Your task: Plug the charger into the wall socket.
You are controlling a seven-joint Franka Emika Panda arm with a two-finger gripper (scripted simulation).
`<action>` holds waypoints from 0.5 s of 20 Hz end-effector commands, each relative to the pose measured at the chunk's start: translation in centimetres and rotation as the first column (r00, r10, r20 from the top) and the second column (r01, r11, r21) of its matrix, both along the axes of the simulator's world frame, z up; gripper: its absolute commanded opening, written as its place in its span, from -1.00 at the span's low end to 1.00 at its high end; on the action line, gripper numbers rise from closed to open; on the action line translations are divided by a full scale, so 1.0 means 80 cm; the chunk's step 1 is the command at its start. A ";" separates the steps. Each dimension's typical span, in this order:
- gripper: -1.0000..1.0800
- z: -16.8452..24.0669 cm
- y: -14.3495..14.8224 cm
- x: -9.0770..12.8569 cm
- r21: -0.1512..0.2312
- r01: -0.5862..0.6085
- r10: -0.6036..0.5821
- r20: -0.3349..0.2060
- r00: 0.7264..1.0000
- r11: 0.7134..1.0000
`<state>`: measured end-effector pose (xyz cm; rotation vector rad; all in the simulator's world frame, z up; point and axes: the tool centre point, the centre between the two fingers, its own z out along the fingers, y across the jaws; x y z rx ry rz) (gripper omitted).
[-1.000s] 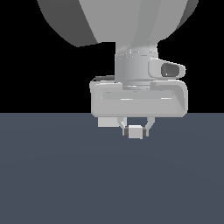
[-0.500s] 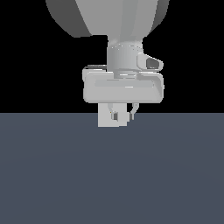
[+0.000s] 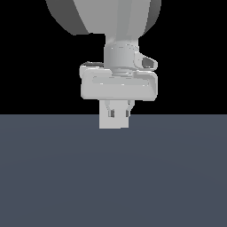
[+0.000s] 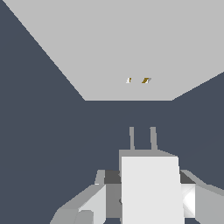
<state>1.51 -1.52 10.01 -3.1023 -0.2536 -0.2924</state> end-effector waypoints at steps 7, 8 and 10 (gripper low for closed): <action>-1.00 0.000 0.001 0.004 0.000 -0.002 0.002 0.000 1.000 1.000; -1.00 0.000 0.001 0.006 0.000 -0.002 0.002 0.000 1.000 1.000; -1.00 0.000 0.002 0.011 0.000 -0.002 0.002 0.000 1.000 1.000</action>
